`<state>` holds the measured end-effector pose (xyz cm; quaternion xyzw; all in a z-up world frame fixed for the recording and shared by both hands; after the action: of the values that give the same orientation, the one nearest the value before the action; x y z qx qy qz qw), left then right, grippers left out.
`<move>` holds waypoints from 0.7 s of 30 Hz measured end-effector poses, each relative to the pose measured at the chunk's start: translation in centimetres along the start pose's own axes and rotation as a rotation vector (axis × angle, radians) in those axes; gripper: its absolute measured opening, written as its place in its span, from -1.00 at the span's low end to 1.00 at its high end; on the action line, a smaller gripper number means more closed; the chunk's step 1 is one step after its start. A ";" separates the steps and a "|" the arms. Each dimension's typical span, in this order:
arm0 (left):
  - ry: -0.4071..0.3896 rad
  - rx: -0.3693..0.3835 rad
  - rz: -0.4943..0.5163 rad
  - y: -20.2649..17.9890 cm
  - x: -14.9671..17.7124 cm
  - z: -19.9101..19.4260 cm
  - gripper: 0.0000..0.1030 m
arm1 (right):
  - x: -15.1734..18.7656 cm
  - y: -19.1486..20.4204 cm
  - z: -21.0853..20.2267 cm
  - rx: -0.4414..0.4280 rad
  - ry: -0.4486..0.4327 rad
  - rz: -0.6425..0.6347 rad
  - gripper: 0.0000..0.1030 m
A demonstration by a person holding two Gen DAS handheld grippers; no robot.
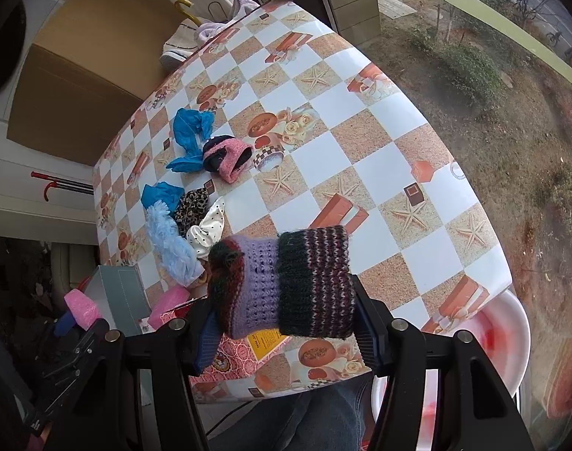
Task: Organize soft objects
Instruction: 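Lift and carry the sponge with left while right carries the knit cuff to the white box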
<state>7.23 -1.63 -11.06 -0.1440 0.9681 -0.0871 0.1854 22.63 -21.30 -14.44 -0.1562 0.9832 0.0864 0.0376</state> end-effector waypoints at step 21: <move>-0.131 -0.079 -0.143 8.5 8.8 -8.7 0.42 | 11.2 18.6 -2.7 -0.061 -0.016 -0.352 0.19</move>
<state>-6.05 4.62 -7.89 -0.2254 0.9439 -0.0522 0.2358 6.05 -7.70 -9.93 -0.3265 0.9372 0.1092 0.0553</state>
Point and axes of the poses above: each gripper's, at about its wrist camera, not at the fingertips, and z roughly the way its jaws point, y to its left, x to its underside, the point moved 8 cm from there along z, roughly the way its jaws point, and after that the axes turned 14 degrees about x, right-handed, at the moved point
